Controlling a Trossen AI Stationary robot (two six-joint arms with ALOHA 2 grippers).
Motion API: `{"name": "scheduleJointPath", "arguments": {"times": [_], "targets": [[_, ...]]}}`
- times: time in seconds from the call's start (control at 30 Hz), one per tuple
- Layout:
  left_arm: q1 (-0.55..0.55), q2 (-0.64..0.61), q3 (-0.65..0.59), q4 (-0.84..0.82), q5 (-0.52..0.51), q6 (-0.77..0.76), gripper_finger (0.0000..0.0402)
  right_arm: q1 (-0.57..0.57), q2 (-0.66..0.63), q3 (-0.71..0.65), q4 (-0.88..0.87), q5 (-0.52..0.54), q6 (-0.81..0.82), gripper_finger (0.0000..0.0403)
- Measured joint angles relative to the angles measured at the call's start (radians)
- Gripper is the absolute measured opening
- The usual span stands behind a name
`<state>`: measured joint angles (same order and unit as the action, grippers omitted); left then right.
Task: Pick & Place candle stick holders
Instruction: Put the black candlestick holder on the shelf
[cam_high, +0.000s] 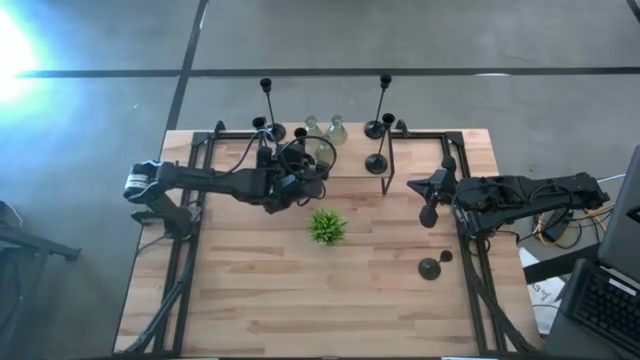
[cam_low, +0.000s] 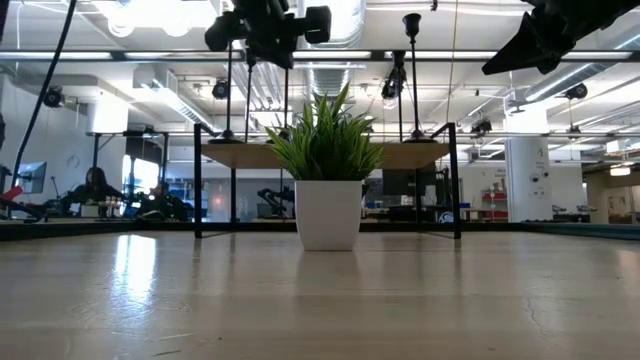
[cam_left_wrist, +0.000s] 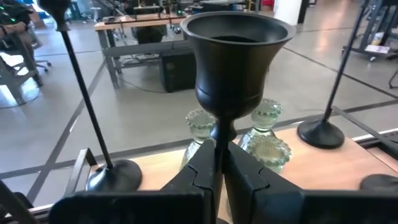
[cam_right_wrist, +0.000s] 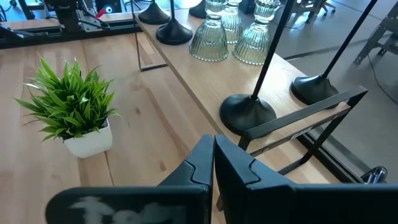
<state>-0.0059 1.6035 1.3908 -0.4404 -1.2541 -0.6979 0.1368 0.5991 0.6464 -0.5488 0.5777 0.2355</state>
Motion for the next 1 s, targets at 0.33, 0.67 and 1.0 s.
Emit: {"name": "scheduleJointPath", "arguments": {"times": [0.33, 0.67, 1.0], "targets": [[0.027, 0.0, 0.0, -0.002, -0.009, -0.003, 0.0017, 0.0, 0.0, -0.015, 0.0, 0.001, 0.0, 0.0008], [0.042, 0.0, -0.003, 0.003, -0.006, -0.003, 0.0017, 0.0, 0.0, -0.016, 0.005, 0.0, -0.002, 0.0008], [0.067, -0.002, -0.003, 0.012, 0.014, -0.001, 0.0017, 0.0, 0.0, -0.016, 0.006, 0.0, -0.003, 0.0008]]}}
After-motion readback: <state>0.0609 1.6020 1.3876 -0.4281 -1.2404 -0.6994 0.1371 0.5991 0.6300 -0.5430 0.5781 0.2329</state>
